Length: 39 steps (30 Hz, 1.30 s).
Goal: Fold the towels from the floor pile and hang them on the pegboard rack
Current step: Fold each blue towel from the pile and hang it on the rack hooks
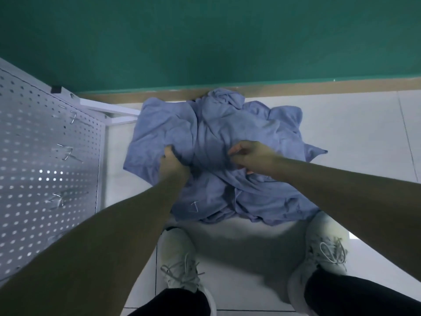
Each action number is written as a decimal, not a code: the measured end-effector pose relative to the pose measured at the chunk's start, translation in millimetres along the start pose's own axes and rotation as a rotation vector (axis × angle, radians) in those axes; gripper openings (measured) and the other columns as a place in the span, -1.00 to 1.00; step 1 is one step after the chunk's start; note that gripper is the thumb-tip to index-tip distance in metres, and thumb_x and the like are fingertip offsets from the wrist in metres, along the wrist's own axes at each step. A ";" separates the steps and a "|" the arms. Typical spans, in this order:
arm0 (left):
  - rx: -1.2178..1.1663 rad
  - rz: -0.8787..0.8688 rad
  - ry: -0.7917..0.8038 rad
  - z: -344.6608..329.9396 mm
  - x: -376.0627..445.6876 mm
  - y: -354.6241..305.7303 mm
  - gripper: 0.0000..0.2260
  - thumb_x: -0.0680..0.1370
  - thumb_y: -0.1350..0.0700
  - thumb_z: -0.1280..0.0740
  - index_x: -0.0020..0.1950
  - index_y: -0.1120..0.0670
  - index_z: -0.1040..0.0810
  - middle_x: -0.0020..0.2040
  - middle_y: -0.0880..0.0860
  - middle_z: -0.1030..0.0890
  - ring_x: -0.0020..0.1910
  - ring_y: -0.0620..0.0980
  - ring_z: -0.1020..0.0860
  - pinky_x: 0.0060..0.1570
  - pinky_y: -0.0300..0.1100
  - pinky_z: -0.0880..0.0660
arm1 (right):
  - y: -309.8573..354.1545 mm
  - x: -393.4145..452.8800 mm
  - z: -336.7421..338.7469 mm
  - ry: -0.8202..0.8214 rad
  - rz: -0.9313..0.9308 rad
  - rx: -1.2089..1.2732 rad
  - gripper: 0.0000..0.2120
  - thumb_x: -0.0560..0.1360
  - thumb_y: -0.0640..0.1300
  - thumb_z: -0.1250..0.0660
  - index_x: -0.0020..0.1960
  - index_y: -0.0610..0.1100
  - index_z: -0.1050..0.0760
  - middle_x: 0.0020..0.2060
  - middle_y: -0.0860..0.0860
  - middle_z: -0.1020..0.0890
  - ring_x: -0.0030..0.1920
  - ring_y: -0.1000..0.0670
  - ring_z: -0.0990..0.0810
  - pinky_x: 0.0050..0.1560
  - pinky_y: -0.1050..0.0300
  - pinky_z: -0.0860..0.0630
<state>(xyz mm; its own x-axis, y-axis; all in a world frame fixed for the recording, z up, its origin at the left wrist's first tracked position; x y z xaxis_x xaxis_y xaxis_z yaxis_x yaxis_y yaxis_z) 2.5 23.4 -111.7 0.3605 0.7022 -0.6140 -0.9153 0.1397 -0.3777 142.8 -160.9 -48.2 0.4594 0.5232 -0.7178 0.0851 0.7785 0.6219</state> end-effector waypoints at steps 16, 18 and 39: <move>-0.557 -0.140 0.243 90.7 -90.0 -77.4 -0.89 0.63 0.19 -0.26 -0.04 0.16 -0.54 -0.16 0.17 -0.57 -0.24 0.03 -0.55 -0.22 -0.16 -0.54 | 67.1 -79.3 45.2 -0.045 0.134 0.074 -0.89 0.60 -0.17 -0.29 0.05 0.01 -0.54 0.00 -0.03 -0.72 -0.15 0.03 -0.66 0.08 -0.02 -0.62; -0.632 -0.163 0.259 103.3 -114.6 -91.3 -0.89 0.64 0.21 -0.24 -0.04 0.13 -0.53 -0.18 0.12 -0.58 -0.27 -0.02 -0.56 -0.31 -0.22 -0.56 | 79.5 -102.7 52.0 -0.065 0.168 0.117 -0.90 0.59 -0.18 -0.32 0.04 0.01 -0.53 0.03 -0.08 -0.70 -0.15 0.01 -0.64 0.03 0.01 -0.60; -1.217 -0.339 0.318 154.4 -315.0 -145.0 -0.82 0.62 0.30 -0.19 -0.03 0.16 -0.58 -0.25 0.07 -0.67 -0.30 -0.03 -0.63 -0.20 -0.18 -0.62 | 116.5 -297.6 74.7 -0.435 0.644 0.485 -0.81 0.59 -0.29 -0.30 -0.14 -0.06 -0.55 -0.23 0.05 -0.62 -0.20 0.09 -0.55 -0.11 0.24 -0.48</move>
<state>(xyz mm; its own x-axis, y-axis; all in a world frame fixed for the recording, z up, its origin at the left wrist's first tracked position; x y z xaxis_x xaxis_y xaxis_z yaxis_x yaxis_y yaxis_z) -6.0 -110.3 243.6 0.7201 0.5388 -0.4373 -0.0819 -0.5598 -0.8246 82.1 -251.9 261.3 0.8308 0.5526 -0.0665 0.0137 0.0992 0.9950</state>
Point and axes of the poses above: each hand's wrist, its own x-axis towards the middle knuckle, its own z-axis out of the back of the hand, y = z × x, the point moved 2 cm from there along x, towards the middle knuckle
